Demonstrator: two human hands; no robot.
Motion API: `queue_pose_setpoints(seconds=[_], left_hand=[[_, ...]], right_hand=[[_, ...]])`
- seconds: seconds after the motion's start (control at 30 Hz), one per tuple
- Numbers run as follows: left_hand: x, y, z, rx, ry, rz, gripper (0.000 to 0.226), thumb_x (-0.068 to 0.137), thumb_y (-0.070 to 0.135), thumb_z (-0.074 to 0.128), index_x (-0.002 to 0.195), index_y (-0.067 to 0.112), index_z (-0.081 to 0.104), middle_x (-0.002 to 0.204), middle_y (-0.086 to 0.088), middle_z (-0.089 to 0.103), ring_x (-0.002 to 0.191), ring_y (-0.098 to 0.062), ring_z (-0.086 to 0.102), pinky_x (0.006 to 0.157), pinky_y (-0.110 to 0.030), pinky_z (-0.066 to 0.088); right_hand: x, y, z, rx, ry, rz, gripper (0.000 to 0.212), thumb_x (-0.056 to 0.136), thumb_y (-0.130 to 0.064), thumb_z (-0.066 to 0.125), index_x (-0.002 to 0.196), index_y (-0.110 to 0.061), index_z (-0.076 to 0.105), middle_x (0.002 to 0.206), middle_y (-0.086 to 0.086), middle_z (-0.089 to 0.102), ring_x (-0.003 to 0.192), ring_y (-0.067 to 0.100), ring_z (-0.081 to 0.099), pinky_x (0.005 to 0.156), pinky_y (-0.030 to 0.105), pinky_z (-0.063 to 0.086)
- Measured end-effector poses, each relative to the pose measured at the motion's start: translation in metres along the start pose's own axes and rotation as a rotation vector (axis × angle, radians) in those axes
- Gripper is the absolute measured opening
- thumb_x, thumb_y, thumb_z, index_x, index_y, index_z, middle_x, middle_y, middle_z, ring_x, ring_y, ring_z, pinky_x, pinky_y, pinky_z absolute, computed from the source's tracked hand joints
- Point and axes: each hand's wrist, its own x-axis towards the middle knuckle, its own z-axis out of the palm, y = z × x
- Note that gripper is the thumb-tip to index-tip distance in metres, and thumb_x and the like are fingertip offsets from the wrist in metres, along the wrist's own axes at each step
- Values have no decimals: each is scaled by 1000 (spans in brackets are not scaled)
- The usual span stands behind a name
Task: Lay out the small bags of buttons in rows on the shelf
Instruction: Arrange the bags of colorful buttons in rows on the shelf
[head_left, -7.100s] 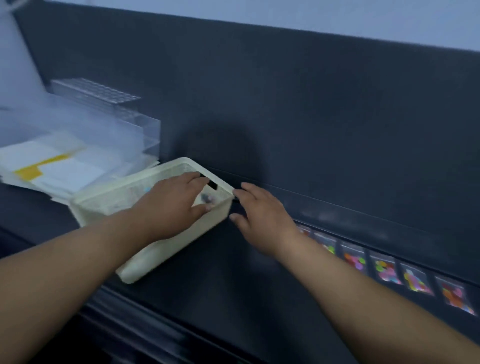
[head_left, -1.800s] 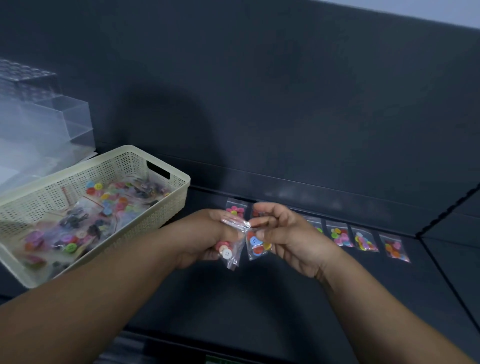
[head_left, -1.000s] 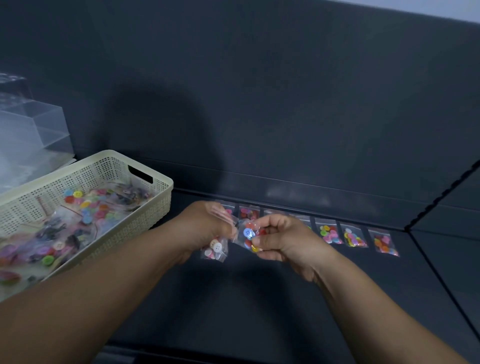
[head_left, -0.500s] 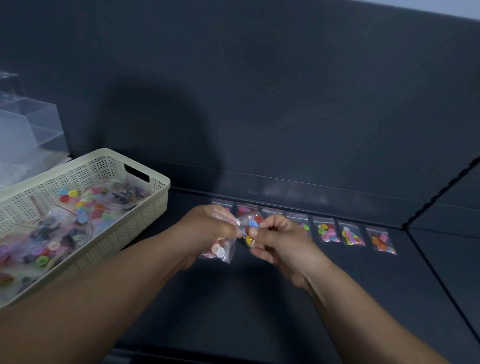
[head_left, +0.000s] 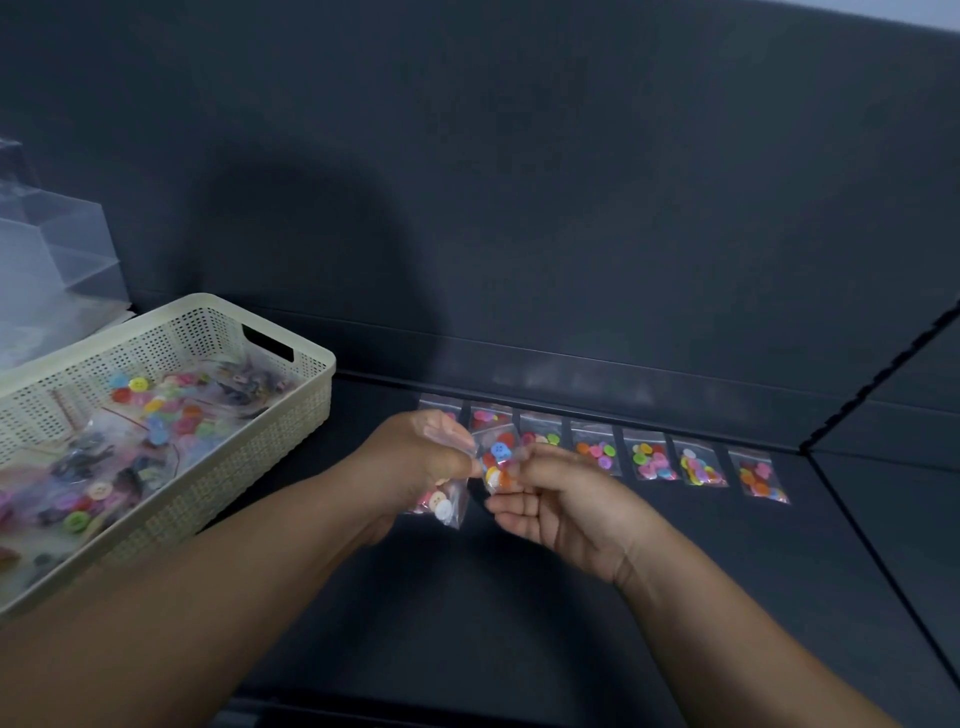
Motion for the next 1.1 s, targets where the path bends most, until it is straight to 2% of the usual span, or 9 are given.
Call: queue_pose_setpoints(seconds=[0.1, 0.2, 0.33, 0.57, 0.7, 0.83, 0.93, 1.03, 1.1], left_hand=[[0, 0, 1, -26, -14, -11, 17, 74, 2, 75, 83, 11, 64, 59, 0, 61, 48, -7, 55, 46, -17, 43], [-1, -1, 3, -56, -27, -32, 24, 71, 8, 80, 89, 10, 65, 70, -2, 67, 56, -8, 59, 50, -18, 46], [0, 1, 8, 3, -4, -5, 18, 71, 1, 77, 81, 11, 65, 59, 1, 61, 46, -5, 54, 44, -16, 41], [0, 3, 3, 101, -35, 13, 17, 71, -2, 75, 78, 11, 65, 58, 2, 60, 43, -3, 54, 42, -14, 41], [0, -2, -4, 101, -12, 30, 16, 71, 9, 79, 74, 17, 66, 59, 6, 62, 55, -5, 57, 53, -18, 43], [2, -9, -14, 2, 15, 17, 18, 73, 10, 78, 79, 16, 62, 66, 3, 64, 61, -9, 60, 61, -24, 44], [2, -9, -19, -21, 32, 11, 13, 75, 10, 77, 78, 13, 64, 72, -7, 66, 67, -18, 62, 65, -28, 49], [1, -7, -22, -54, 47, 3, 11, 78, 5, 72, 76, 9, 62, 65, -8, 64, 53, -12, 60, 49, -18, 46], [0, -5, -24, -71, 58, 1, 12, 79, 3, 70, 75, 8, 61, 54, -3, 61, 42, -8, 56, 41, -14, 42]], right_hand=[[3, 1, 0, 43, 61, -15, 12, 89, -7, 58, 81, -16, 58, 73, 5, 70, 64, 15, 66, 61, 26, 53], [4, 3, 1, 74, 133, -69, 15, 88, -7, 60, 79, -19, 59, 73, -1, 69, 69, 11, 60, 66, 25, 46], [2, 2, 3, 155, 148, -93, 20, 87, -4, 60, 75, -19, 59, 68, -2, 70, 61, 10, 59, 65, 26, 45], [4, 0, -3, 2, 184, -124, 13, 88, -9, 61, 80, -18, 59, 66, -4, 65, 56, 7, 55, 59, 23, 43], [8, 5, -9, -158, 284, -112, 12, 90, -5, 58, 82, -15, 59, 64, -1, 62, 54, 8, 53, 51, 21, 42], [9, 14, -10, -400, 299, -55, 6, 89, -10, 62, 84, -13, 59, 64, 0, 63, 55, 10, 55, 51, 20, 46], [11, 18, -10, -962, 433, -156, 19, 84, -28, 67, 91, -15, 56, 78, 0, 65, 69, 18, 62, 58, 28, 48], [6, 20, -10, -1387, 534, -320, 32, 85, -36, 63, 109, -20, 50, 102, -3, 55, 93, 22, 58, 67, 27, 39], [4, 25, -14, -1454, 437, -540, 19, 86, -25, 61, 103, -18, 57, 103, -3, 54, 99, 22, 54, 74, 27, 41]])
